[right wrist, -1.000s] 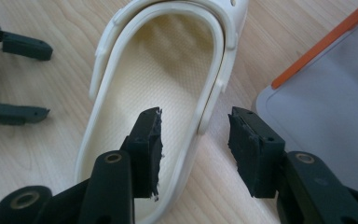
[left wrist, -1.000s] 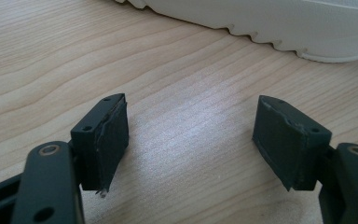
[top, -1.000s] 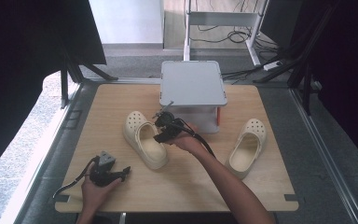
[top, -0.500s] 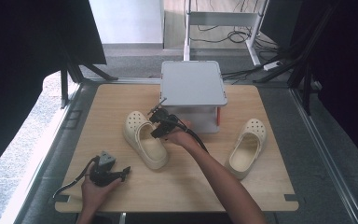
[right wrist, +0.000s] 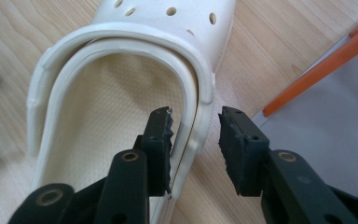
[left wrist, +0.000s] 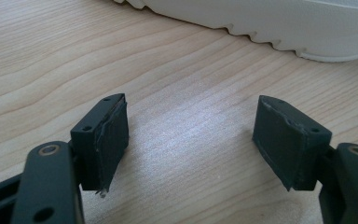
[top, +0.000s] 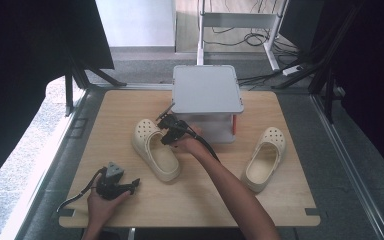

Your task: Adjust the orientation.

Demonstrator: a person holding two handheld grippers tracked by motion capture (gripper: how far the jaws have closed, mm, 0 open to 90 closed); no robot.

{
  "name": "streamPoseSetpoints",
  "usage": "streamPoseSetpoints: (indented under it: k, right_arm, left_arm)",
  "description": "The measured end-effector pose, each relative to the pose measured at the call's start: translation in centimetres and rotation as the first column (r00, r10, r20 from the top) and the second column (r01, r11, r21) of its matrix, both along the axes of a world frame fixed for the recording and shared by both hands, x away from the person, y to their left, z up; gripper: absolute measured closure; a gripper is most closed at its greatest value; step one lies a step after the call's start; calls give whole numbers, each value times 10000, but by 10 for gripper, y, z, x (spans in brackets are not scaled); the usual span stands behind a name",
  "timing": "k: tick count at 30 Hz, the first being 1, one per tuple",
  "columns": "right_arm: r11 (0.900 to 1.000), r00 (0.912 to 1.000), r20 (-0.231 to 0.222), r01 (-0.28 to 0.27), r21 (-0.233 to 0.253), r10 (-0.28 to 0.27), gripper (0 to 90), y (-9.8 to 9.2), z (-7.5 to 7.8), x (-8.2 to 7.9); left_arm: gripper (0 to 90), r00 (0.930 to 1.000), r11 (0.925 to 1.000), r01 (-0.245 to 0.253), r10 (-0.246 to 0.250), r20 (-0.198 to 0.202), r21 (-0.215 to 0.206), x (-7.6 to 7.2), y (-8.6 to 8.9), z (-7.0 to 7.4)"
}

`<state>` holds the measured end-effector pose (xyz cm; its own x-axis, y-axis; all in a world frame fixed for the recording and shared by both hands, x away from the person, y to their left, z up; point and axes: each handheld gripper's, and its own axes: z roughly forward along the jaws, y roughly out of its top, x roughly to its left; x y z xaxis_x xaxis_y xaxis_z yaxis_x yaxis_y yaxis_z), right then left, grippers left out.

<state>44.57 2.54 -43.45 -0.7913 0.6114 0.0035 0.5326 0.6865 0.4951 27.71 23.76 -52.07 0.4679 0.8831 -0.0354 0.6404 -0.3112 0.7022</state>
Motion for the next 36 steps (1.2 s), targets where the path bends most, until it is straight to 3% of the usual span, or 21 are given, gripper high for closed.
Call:
streamPoseSetpoints:
  k: [13,16,18,27,36]
  right_arm:
    - [9995,9993,-289,243,-196,-248,757,12,-8,7]
    - [9988,9985,-279,471,145,-467,777,11,-5,8]
    - [9982,9982,39,591,84,-591,780,11,-3,6]
    - [9964,9986,182,483,698,-497,781,5,10,-2]
    - [9930,9996,196,168,1166,-192,782,-12,21,-21]
  left_arm:
    - [270,10000,10000,32,-32,0,-20,0,1,0]
    - [270,10000,10000,24,-24,4,-5,0,0,0]
    - [270,10000,10000,26,-26,3,-4,0,1,0]
    - [270,10000,10000,-4,4,-2,-46,0,0,0]
    - [271,10000,10000,30,-30,6,-1,0,0,0]
